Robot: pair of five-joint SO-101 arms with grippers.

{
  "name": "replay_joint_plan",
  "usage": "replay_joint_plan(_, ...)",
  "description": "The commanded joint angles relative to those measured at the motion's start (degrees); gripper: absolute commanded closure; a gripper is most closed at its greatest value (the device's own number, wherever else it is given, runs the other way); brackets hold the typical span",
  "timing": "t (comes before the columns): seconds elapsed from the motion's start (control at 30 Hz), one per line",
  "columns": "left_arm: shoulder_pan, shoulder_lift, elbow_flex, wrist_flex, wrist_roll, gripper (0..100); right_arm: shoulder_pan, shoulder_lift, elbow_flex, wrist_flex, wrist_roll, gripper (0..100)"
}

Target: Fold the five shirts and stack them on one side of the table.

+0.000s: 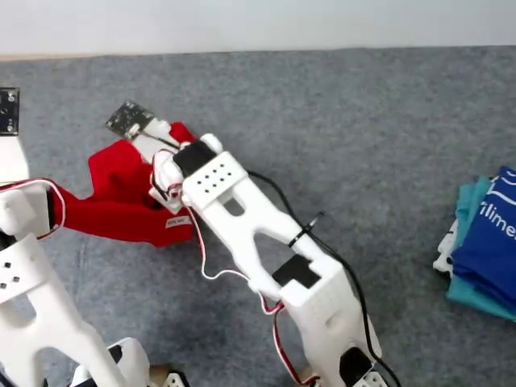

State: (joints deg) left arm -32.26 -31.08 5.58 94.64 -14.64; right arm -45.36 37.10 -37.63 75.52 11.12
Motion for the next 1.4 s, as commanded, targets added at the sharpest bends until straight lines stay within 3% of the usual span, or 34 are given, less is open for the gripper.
replay_joint_plan(0.0, -0.4, -1.1, -0.1, -1.1, -0.2, 100, 1.5, 1.2, -3.2, -1.0, -0.1, 75.8)
replay_joint_plan(0.27, -0.3, -1.2, -0.3, -1.1, -0.2, 100, 6.9, 3.6, -3.3, -0.9, -0.1, 76.9)
replay_joint_plan(0.53, -0.1, -1.2, -0.1, -1.1, -0.2, 100, 6.9, 4.2, -6.4, -1.0, 9.1, 99.1)
replay_joint_plan(0.93, 0.1, -1.2, -4.2, -1.1, -0.1, 100, 9.3, -1.4, -14.2, 7.9, 14.9, 98.7)
replay_joint_plan(1.37, 16.4, -1.1, -23.9, -1.1, 0.0, 100, 21.8, -10.7, -37.9, 23.4, 14.9, 98.8)
